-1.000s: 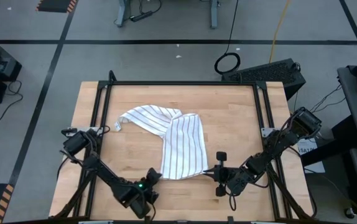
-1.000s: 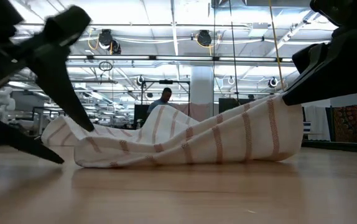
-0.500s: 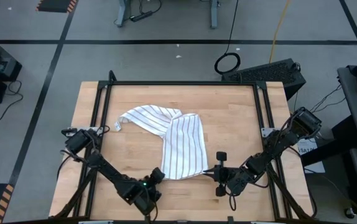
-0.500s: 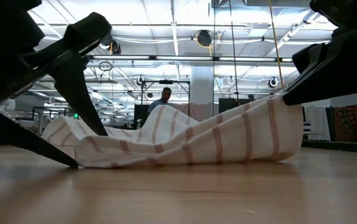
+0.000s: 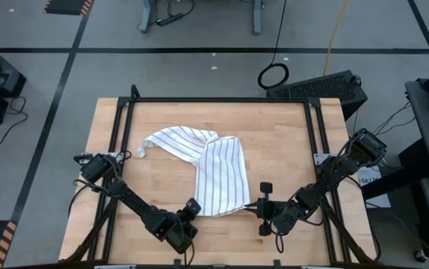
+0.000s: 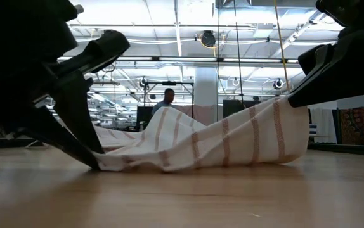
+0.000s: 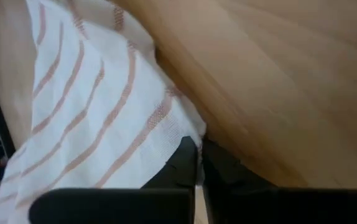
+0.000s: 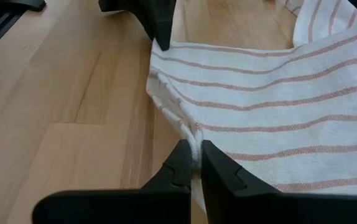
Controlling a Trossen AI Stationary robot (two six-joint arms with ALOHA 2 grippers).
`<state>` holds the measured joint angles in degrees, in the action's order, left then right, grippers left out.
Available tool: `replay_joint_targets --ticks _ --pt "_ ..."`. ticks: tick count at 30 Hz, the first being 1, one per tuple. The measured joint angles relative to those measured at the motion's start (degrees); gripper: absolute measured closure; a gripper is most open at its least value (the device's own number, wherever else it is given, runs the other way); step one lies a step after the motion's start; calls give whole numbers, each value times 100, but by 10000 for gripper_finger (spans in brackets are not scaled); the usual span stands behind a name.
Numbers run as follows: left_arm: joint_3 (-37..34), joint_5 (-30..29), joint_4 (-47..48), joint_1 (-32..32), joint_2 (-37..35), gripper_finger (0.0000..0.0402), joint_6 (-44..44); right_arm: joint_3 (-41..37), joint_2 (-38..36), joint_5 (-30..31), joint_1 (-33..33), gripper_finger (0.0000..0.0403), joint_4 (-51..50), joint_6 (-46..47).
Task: Roll towel into tight, uniform cylinder
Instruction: Fold the white brown kitchen towel
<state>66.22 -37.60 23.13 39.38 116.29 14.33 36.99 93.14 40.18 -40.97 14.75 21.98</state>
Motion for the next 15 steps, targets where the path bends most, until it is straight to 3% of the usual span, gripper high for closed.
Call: replay_joint_targets --ticks 10,15 --pt "76 -210 -556 210 32 376 -1036 0 0 -252 -7 399 95 7" --pt "60 -124 -308 339 33 347 -1809 0 0 -300 -40 399 133 19"
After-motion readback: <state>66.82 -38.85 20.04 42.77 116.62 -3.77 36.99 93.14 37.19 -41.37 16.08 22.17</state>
